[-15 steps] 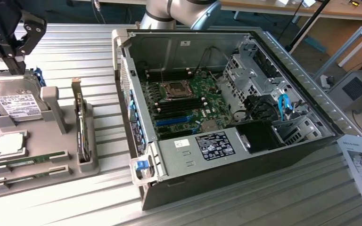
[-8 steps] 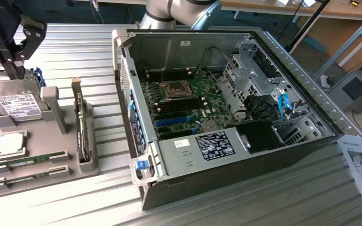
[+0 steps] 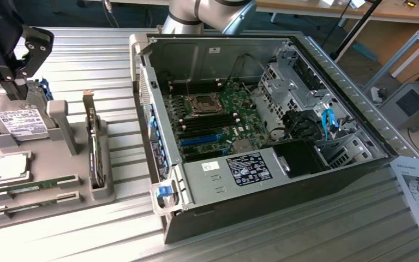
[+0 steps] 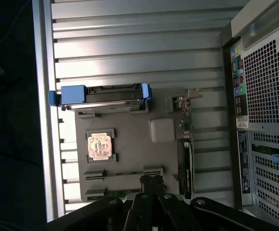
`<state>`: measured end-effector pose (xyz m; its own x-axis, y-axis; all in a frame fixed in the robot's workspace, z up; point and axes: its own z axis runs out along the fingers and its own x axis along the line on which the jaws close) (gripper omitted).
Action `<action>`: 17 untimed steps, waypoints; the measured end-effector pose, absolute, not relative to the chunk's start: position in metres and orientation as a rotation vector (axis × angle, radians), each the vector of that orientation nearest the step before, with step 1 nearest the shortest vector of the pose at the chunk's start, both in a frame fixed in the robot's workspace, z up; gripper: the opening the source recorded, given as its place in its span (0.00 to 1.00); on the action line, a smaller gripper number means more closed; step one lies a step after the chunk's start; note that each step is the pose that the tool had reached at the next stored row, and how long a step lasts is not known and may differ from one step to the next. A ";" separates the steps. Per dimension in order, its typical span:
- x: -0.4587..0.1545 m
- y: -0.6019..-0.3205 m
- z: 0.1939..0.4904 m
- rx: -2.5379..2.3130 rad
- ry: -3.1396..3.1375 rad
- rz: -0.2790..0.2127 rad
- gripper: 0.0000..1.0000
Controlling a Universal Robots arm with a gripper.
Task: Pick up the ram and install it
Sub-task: 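Reach for the ram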
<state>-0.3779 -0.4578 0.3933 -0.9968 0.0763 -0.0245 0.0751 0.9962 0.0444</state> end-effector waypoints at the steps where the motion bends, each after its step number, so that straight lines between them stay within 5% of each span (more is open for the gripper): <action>1: -0.378 -0.458 0.393 0.118 3.112 0.068 0.11; 17: -0.384 -0.458 0.393 0.118 3.112 0.068 0.11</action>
